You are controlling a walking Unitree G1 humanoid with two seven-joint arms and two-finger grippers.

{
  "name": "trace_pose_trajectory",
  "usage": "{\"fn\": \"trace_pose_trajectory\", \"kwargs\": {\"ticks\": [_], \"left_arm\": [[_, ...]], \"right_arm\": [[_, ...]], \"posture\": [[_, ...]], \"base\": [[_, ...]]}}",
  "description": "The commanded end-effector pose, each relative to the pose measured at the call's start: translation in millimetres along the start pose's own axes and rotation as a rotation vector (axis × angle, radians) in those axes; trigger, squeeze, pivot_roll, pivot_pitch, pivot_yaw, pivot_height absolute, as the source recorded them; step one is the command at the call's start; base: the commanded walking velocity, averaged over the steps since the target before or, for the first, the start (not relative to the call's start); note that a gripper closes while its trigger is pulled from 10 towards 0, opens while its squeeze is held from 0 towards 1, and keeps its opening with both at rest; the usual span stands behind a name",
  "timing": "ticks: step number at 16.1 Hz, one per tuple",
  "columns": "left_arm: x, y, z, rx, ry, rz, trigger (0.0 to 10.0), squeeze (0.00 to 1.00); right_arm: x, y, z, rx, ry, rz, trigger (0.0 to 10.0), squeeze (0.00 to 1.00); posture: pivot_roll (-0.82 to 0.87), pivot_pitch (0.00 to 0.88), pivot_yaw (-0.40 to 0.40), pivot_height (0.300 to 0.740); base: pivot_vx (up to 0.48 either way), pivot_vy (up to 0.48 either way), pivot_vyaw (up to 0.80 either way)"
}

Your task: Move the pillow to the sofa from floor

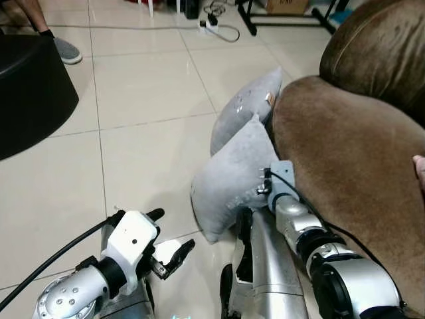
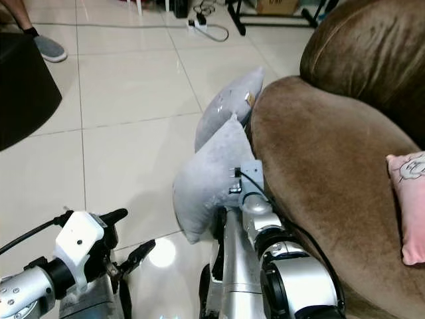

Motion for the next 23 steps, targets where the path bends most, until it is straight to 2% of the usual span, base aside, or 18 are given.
{"fn": "trace_pose_trajectory", "kwargs": {"ticks": [1,4,8,10,12,14,15,17,18,19,21,22,23], "left_arm": [[-1.6,-3,-0.5,0.007,-0.002,0.003,10.0,0.0],[-3.2,-3,1.5,0.006,0.005,0.001,10.0,0.0],[-3.9,-7,6.3,0.014,0.049,-0.011,10.0,0.0],[-2.4,-5,19.1,0.031,0.15,-0.058,10.0,0.0],[1.2,2,35.8,0.034,0.241,-0.109,10.0,0.0],[1.8,11,45.9,0.033,0.293,-0.154,10.0,0.0],[-2.6,19,55.1,0.018,0.323,-0.191,10.0,0.0],[-6.8,28,62.3,0.003,0.344,-0.222,10.0,0.0],[-9.7,43,69.4,-0.018,0.386,-0.28,10.0,0.0],[-10.6,51,75.5,-0.026,0.413,-0.308,10.0,0.0],[-8.8,69,83.0,-0.051,0.438,-0.359,10.0,0.0],[-7.4,73,82.1,-0.065,0.435,-0.367,10.0,0.0],[-6.7,80,81.0,-0.078,0.426,-0.38,10.0,0.0]], "right_arm": [[0.4,-6,2.8,0.02,0.011,0.021,0.0,0.0],[1.2,-6,9.3,0.039,0.031,0.021,0.0,0.0],[4.8,-5,31.6,0.022,0.122,-0.013,0.0,0.0],[11.3,9,53.1,-0.045,0.252,-0.12,0.0,0.0],[17.6,26,53.8,-0.121,0.296,-0.223,0.0,0.0],[31.5,49,39.6,-0.19,0.284,-0.341,0.0,0.0],[51.1,77,20.3,-0.291,0.267,-0.451,10.0,0.0],[67.0,99,4.4,-0.36,0.251,-0.539,10.0,0.0],[101.2,132,-21.1,-0.404,0.235,-0.707,10.0,0.0],[116.7,148,-32.9,-0.433,0.222,-0.778,10.0,0.0],[140.1,187,-67.0,-0.471,0.138,-0.884,10.0,0.0],[146.5,199,-84.8,-0.488,0.089,-0.92,10.0,0.0],[158.0,217,-110.0,-0.5,0.026,-0.977,10.0,0.0]], "posture": [[0.08,0.078,-0.138,0.447],[0.09,0.061,-0.144,0.447],[0.1,0.007,-0.161,0.447],[0.11,0.0,-0.195,0.447],[0.09,0.0,-0.187,0.447],[0.06,0.0,-0.163,0.447],[0.05,0.0,-0.138,0.447],[0.03,0.0,-0.119,0.447],[0.03,0.0,-0.108,0.447],[0.04,0.0,-0.11,0.452],[0.06,0.0,-0.127,0.472],[0.06,0.0,-0.125,0.477],[0.05,0.0,-0.111,0.487]], "base": [[0.0,0.0,0.0],[0.0,0.0,0.0],[0.0,0.0,0.0],[0.0,0.0,0.0],[0.0,0.0,0.0],[0.0,0.0,0.0],[0.0,0.0,0.0],[0.0,0.0,0.0],[0.0,0.0,0.0],[0.0,0.0,0.0],[0.0,0.0,0.0],[0.0,0.0,0.0],[0.0,0.0,0.0]]}}
Point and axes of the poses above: a point about 5 cm out from each wrist's last joint towards the gripper, its own x axis pointing back from the gripper into the wrist, its own y axis along the axis of the wrist's last joint, z = x × y, the point moved 5 cm from there along -x, pointing out of the wrist towards the gripper, and after that the axes turned 14 degrees about x, right-handed, at the moved point
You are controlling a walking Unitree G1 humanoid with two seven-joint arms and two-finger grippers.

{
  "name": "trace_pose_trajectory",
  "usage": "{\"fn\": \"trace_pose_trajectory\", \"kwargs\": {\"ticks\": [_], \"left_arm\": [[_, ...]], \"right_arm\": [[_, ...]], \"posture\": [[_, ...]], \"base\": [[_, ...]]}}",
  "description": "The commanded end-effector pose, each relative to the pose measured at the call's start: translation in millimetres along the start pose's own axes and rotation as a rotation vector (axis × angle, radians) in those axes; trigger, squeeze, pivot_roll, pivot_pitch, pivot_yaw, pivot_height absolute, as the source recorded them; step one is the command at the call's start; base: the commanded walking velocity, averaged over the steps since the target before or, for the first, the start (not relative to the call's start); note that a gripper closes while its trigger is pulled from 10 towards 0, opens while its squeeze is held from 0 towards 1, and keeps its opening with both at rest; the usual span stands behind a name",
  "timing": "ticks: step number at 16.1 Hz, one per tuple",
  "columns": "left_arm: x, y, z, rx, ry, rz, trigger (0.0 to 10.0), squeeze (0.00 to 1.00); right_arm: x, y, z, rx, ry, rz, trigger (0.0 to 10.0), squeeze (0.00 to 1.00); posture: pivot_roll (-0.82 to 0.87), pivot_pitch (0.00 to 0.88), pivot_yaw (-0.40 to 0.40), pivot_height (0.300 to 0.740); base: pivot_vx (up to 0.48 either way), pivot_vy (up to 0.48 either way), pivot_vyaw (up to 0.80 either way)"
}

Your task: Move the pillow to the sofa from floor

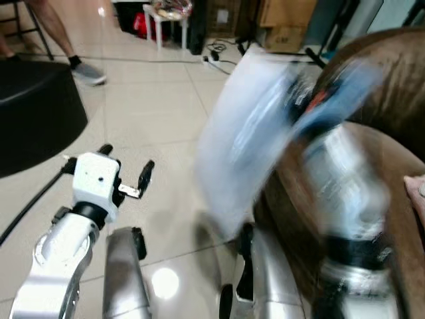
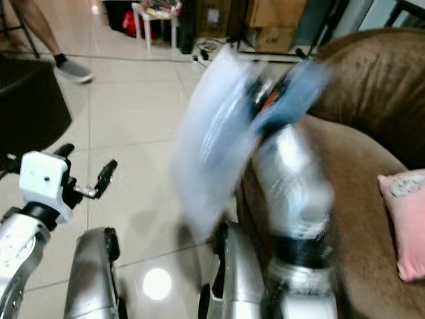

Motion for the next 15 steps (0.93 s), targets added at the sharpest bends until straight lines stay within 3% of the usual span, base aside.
{"fn": "trace_pose_trajectory", "kwargs": {"ticks": [1,3,5,8,13,15], "left_arm": [[-6.1,12,-4.6,-0.002,-0.017,-0.04,10.0,0.0],[-15.9,14,-5.5,-0.001,-0.023,-0.054,10.0,0.0],[-20.6,16,-2.1,-0.004,-0.015,-0.062,10.0,0.0],[-22.6,22,10.3,-0.009,0.035,-0.081,10.0,0.0],[-30.0,21,12.4,-0.013,0.045,-0.085,10.0,0.0],[-33.3,17,3.0,-0.014,0.02,-0.072,10.0,0.0]], "right_arm": [[-4.8,40,-17.6,0.009,-0.051,-0.104,10.0,0.0],[-12.9,77,-27.3,0.032,-0.084,-0.181,10.0,0.0],[-16.9,83,-34.0,0.053,-0.125,-0.176,10.0,0.0],[-15.6,46,-40.9,0.052,-0.2,-0.076,10.0,0.0],[-19.6,30,-36.9,0.067,-0.231,-0.042,10.0,0.0],[-14.8,19,-40.8,0.092,-0.236,-0.014,10.0,0.0]], "posture": [[0.03,0.0,-0.089,0.497],[0.02,0.0,-0.078,0.517],[0.03,0.0,-0.083,0.532],[0.05,0.0,-0.087,0.562],[0.05,0.0,-0.077,0.607],[0.07,0.0,-0.067,0.627]], "base": [[0.0,0.0,0.0],[0.0,0.0,0.0],[0.0,0.0,0.0],[0.0,0.0,0.0],[0.0,0.0,0.0],[0.0,0.0,0.0]]}}
Point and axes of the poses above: a point about 5 cm out from each wrist's last joint towards the gripper, its own x axis pointing back from the gripper into the wrist, its own y axis along the axis of the wrist's last joint, z = x × y, the point moved 5 cm from there along -x, pointing out of the wrist towards the gripper, and after that the axes turned 14 degrees about x, right-handed, at the moved point
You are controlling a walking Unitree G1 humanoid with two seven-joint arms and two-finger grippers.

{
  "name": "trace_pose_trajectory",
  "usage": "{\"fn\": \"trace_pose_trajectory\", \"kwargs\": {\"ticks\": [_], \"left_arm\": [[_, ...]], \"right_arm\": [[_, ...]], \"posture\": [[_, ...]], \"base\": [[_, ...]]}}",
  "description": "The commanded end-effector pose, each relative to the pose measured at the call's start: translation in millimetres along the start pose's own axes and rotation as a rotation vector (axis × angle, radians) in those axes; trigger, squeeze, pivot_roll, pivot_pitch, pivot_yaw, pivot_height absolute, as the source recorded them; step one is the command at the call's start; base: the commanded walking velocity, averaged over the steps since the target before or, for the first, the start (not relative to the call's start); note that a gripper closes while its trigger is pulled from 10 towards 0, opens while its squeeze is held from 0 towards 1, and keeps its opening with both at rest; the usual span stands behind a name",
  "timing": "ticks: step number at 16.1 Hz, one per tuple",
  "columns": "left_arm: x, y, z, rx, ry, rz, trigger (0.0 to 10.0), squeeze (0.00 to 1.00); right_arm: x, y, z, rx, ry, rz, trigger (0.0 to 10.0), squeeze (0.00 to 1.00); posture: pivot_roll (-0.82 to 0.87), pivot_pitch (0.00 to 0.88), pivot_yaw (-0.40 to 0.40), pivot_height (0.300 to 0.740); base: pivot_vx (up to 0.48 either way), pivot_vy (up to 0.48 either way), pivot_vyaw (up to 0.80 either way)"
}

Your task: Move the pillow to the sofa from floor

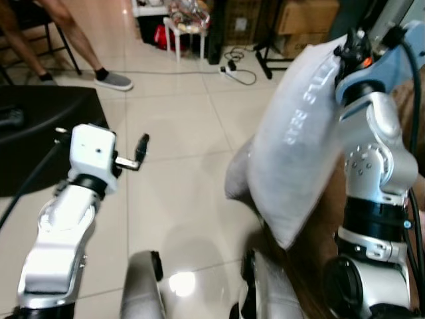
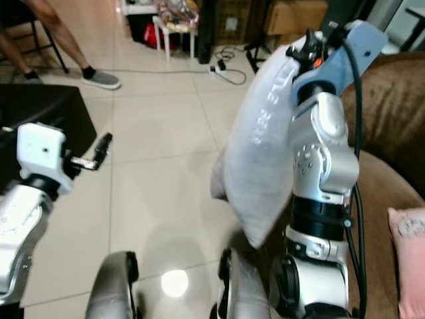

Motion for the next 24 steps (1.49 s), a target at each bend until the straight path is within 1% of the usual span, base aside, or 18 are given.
{"fn": "trace_pose_trajectory", "kwargs": {"ticks": [1,3,4,5,6,7,8,10,12,13,14,16,17,18,19,20,22,24], "left_arm": [[-0.8,-4,-5.3,-0.002,-0.019,0.013,10.0,0.0],[-3.0,-8,-7.1,-0.006,-0.019,0.022,10.0,0.0],[-3.6,-10,-8.6,0.004,-0.013,0.02,10.0,0.0],[-3.9,-12,-11.6,0.003,-0.023,0.025,10.0,0.0],[-4.0,-14,-13.1,-0.002,-0.03,0.029,10.0,0.0],[-6.1,-15,-15.4,0.003,-0.037,0.031,10.0,0.0],[-8.1,-16,-17.0,0.01,-0.04,0.029,10.0,0.0],[-7.5,-27,-16.5,-0.047,-0.041,0.07,10.0,0.0],[-6.3,-29,-15.4,-0.039,-0.039,0.075,10.0,0.0],[-8.8,-32,-16.0,-0.058,-0.043,0.081,10.0,0.0],[-10.5,-31,-16.4,-0.059,-0.044,0.079,10.0,0.0],[-12.8,-31,-19.3,-0.064,-0.058,0.075,10.0,0.0],[-13.3,-33,-20.2,-0.068,-0.066,0.079,10.0,0.0],[-14.3,-34,-22.1,-0.073,-0.079,0.082,10.0,0.0],[-15.9,-34,-24.0,-0.073,-0.089,0.081,10.0,0.0],[-16.7,-34,-24.9,-0.072,-0.092,0.079,10.0,0.0],[-21.4,-34,-27.1,-0.035,-0.093,0.075,10.0,0.0],[-24.4,-34,-28.1,-0.032,-0.093,0.073,10.0,0.0]], "right_arm": [[6.9,5,-0.6,0.021,-0.004,-0.041,10.0,0.0],[20.9,-9,-1.1,0.029,0.003,-0.001,10.0,0.0],[28.1,-19,-3.7,0.044,0.002,0.029,10.0,0.0],[33.9,-25,-5.7,0.051,-0.001,0.046,10.0,0.0],[36.3,-26,-6.3,0.051,-0.002,0.053,10.0,0.0],[44.2,-28,-6.4,0.062,0.002,0.064,10.0,0.0],[51.2,-30,-6.3,0.073,0.005,0.07,10.0,0.0],[63.0,-37,-6.2,0.072,0.012,0.098,10.0,0.0],[70.9,-43,-6.6,0.083,0.015,0.119,10.0,0.0],[75.6,-46,-7.3,0.081,0.01,0.133,10.0,0.0],[77.1,-48,-7.5,0.081,0.009,0.139,10.0,0.0],[83.5,-60,-7.6,0.098,0.021,0.176,10.0,0.0],[89.3,-73,-2.3,0.137,0.067,0.226,10.0,0.0],[96.8,-86,-1.9,0.185,0.085,0.274,10.0,0.0],[102.5,-94,-4.0,0.19,0.079,0.306,10.0,0.0],[104.6,-97,-5.2,0.185,0.073,0.318,10.0,0.0],[111.2,-105,-10.5,0.17,0.045,0.343,10.0,0.0],[110.5,-109,-10.2,0.161,0.03,0.352,10.0,0.0]], "posture": [[0.05,0.0,-0.049,0.637],[0.04,0.0,-0.041,0.657],[0.02,0.0,-0.021,0.667],[0.01,0.0,-0.011,0.677],[0.01,0.0,-0.011,0.682],[-0.02,0.0,0.007,0.692],[-0.02,0.0,0.006,0.702],[-0.02,0.0,0.007,0.722],[-0.03,0.0,0.009,0.737],[-0.04,0.0,0.014,0.74],[-0.04,0.0,0.014,0.74],[-0.04,0.0,0.024,0.74],[-0.06,0.0,0.037,0.74],[-0.06,0.0,0.045,0.74],[-0.07,0.0,0.051,0.74],[-0.07,0.0,0.051,0.74],[-0.09,0.0,0.069,0.74],[-0.09,0.0,0.067,0.74]], "base": [[0.0,0.0,0.0],[0.0,0.0,0.0],[0.0,0.0,0.0],[0.0,0.0,0.0],[0.0,0.0,0.0],[0.0,0.0,0.0],[0.0,0.0,0.0],[0.0,0.0,0.0],[0.0,0.0,0.0],[0.0,0.0,0.0],[0.0,0.0,0.0],[0.0,0.0,0.0],[0.0,0.0,0.0],[0.0,0.0,0.0],[0.0,0.0,0.0],[0.0,0.0,0.0],[0.0,0.0,-0.8],[0.0,0.0,-0.8]]}}
Point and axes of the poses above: a point about 5 cm out from each wrist's last joint towards the gripper, its own x axis pointing back from the gripper into the wrist, its own y axis along the axis of the wrist's last joint, z = x × y, the point moved 5 cm from there along -x, pointing out of the wrist towards the gripper, and after that the axes turned 14 degrees about x, right-handed, at the moved point
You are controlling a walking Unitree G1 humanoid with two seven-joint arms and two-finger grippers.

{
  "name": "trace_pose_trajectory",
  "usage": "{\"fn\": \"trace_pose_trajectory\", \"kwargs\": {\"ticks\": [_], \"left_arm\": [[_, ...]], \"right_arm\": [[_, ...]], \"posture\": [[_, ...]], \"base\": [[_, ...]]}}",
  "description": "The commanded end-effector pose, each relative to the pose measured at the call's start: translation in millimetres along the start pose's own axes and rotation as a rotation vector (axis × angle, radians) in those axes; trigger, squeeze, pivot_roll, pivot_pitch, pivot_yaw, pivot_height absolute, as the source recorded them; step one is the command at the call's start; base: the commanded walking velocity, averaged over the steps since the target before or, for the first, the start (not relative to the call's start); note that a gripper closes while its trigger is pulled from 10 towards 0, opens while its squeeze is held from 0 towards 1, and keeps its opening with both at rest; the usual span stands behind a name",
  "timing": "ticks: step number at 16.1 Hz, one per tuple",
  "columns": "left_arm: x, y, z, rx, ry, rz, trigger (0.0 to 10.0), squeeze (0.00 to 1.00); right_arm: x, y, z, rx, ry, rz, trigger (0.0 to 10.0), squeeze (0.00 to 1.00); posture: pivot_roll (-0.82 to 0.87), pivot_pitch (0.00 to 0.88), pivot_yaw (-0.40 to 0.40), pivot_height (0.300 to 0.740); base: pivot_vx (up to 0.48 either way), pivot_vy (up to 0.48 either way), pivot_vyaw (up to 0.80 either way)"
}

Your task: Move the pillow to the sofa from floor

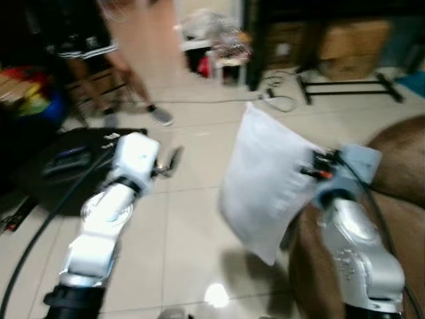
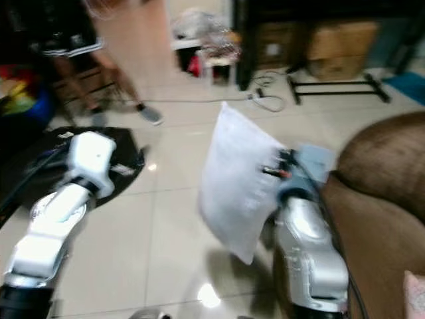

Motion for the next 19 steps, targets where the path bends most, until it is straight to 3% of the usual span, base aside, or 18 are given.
{"fn": "trace_pose_trajectory", "kwargs": {"ticks": [1,10,19], "left_arm": [[2.7,-7,12.0,-0.001,0.041,0.025,10.0,0.0],[4.7,0,28.9,0.004,0.124,0.001,10.0,0.0],[3.3,9,29.2,0.009,0.111,-0.044,10.0,0.0]], "right_arm": [[-1.9,17,11.7,-0.018,0.025,-0.067,10.0,0.0],[-11.4,27,22.3,0.018,0.06,-0.091,10.0,0.0],[-12.6,42,38.5,0.059,0.137,-0.132,10.0,0.0]], "posture": [[-0.08,0.0,0.064,0.74],[-0.06,0.0,0.052,0.74],[-0.06,0.0,0.053,0.74]], "base": [[0.0,0.0,-0.8],[0.0,0.0,-0.8],[0.0,0.0,-0.8]]}}
Point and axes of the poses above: a point about 5 cm out from each wrist's last joint towards the gripper, its own x axis pointing back from the gripper into the wrist, its own y axis along the axis of the wrist's last joint, z = x × y, the point moved 5 cm from there along -x, pointing out of the wrist towards the gripper, and after that the axes turned 14 degrees about x, right-handed, at the moved point
